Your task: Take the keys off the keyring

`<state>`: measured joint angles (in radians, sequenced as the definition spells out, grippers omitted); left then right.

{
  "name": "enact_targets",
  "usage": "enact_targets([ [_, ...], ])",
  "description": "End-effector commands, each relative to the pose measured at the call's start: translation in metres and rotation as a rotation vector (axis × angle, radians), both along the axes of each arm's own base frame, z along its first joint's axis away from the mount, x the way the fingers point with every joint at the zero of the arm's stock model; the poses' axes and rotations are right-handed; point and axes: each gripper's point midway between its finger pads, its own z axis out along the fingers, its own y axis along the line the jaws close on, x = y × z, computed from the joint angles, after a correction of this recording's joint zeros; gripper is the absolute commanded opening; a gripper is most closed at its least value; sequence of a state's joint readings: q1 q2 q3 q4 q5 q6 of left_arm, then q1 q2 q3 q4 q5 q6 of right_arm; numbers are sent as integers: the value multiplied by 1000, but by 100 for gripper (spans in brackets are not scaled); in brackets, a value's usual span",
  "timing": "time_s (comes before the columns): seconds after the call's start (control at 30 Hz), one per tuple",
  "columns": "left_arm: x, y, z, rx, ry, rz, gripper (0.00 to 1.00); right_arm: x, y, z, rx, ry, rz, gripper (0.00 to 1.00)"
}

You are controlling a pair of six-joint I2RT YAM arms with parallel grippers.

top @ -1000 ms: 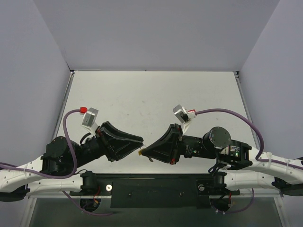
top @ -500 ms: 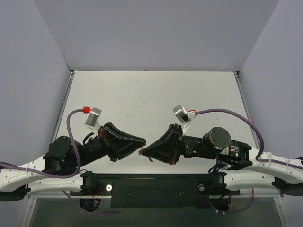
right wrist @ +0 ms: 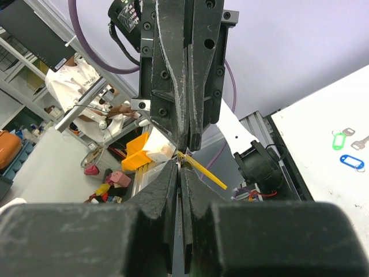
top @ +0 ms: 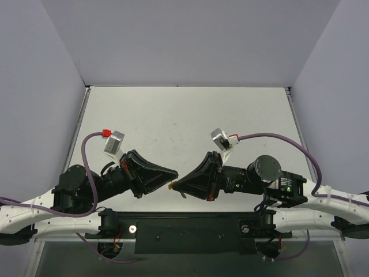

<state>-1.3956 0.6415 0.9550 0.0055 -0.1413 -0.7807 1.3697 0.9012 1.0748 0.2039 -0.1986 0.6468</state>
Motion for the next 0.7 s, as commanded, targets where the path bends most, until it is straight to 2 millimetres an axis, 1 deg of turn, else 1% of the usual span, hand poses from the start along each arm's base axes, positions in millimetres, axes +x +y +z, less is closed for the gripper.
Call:
enact_targets([
  [0.0, -16, -6, 6, 63, -41, -82, 0, -4, -5, 18, 54, -24, 8, 0],
  [0.03, -20, -6, 4, 80, -45, -99, 0, -5, -6, 22, 58, -26, 12, 0],
  [0.07, -20, -7, 1, 111, -43, -104, 0, -6, -4, 16, 34, -26, 23, 0],
  [0.1, -22, -9, -9, 153, -36, -116, 0, -7, -5, 18, 32, -28, 27, 0],
  [0.13, -22, -8, -8, 167, -33, -115, 0, -9, -4, 13, 9, -28, 39, 0],
  [0.17, -22, -8, -14, 198, -26, -114, 0, -10, -4, 14, 4, -31, 44, 0],
  [0.2, -22, -6, -13, 208, -24, -116, 0, -11, -4, 9, -22, -31, 53, 0],
  [0.23, -24, -7, -18, 234, -20, -124, 0, -13, -4, 10, -25, -33, 61, 0],
  [0.27, -25, -5, -16, 238, -21, -129, 0, -13, -4, 5, -49, -34, 65, 0],
  [0.3, -26, -6, -22, 267, -15, -139, 0, -14, -4, 6, -55, -40, 70, 0],
  [0.33, -27, -6, -21, 276, -17, -145, 0, -15, -2, 0, -83, -37, 75, 0],
  [0.37, -28, -6, -27, 307, -13, -152, 0, -15, -3, 2, -83, -42, 80, 0],
  [0.4, -28, -7, -28, 319, -11, -150, 0, -16, -1, -2, -103, -38, 88, 0],
  [0.43, -34, -7, -32, 339, -10, -184, 0, -18, -2, 0, -101, -41, 97, 0],
  [0.57, -42, -9, -42, 384, -1, -237, 0, -21, 0, -4, -122, -43, 120, 0],
  [0.6, -44, -9, -44, 393, 4, -247, 0, -22, 1, -10, -150, -37, 124, 0],
  [0.67, -47, -11, -51, 423, 17, -265, 0, -22, 1, -11, -155, -39, 128, 0],
])
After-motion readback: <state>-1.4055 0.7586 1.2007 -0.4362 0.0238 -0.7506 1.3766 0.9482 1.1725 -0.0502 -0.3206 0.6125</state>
